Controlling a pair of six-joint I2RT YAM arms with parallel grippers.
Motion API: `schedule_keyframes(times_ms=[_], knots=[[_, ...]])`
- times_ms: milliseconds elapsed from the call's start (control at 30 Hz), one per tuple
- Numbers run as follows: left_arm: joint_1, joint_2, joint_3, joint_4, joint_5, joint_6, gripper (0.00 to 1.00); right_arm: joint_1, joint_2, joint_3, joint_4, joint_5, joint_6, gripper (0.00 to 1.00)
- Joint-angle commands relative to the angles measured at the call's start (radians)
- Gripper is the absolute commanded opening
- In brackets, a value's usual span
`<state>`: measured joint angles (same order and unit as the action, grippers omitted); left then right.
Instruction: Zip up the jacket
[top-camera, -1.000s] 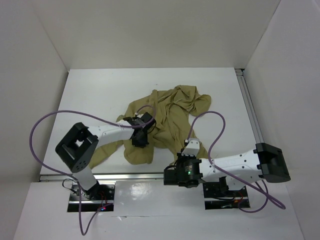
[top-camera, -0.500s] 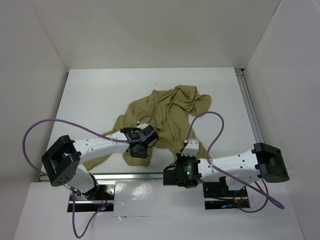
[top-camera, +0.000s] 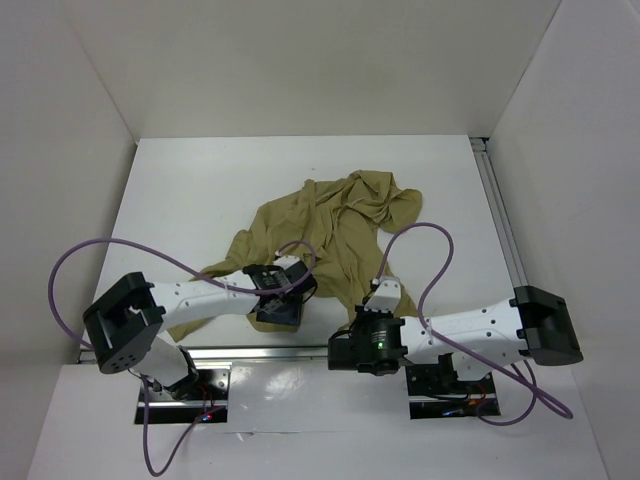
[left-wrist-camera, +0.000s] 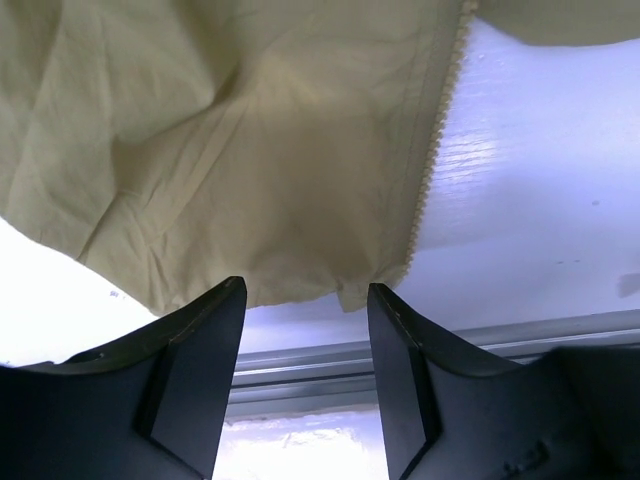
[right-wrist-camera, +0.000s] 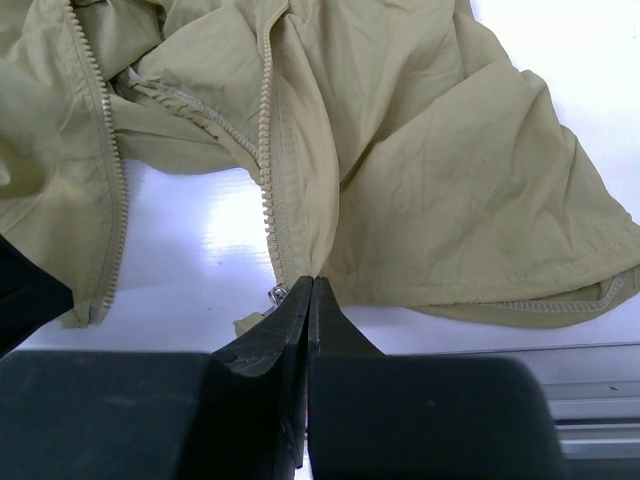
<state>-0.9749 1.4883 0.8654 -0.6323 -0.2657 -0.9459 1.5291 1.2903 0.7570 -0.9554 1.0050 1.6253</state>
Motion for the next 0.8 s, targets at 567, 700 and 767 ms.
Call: schedule_keyframes(times_ms=[567, 700, 767], knots=[[-0.002, 0.063, -0.008, 0.026, 0.042, 0.001, 0.6, 0.008, -0.039, -0.016, -0.057, 0.035, 0.07, 0.0], [-0.002, 0.063, -0.017, 0.026, 0.042, 0.001, 0.58, 0.008, -0.039, -0.016, -0.057, 0.035, 0.07, 0.0], [-0.002, 0.063, -0.017, 0.026, 0.042, 0.001, 0.58, 0.008, -0.039, -0.016, -0.057, 0.035, 0.07, 0.0]])
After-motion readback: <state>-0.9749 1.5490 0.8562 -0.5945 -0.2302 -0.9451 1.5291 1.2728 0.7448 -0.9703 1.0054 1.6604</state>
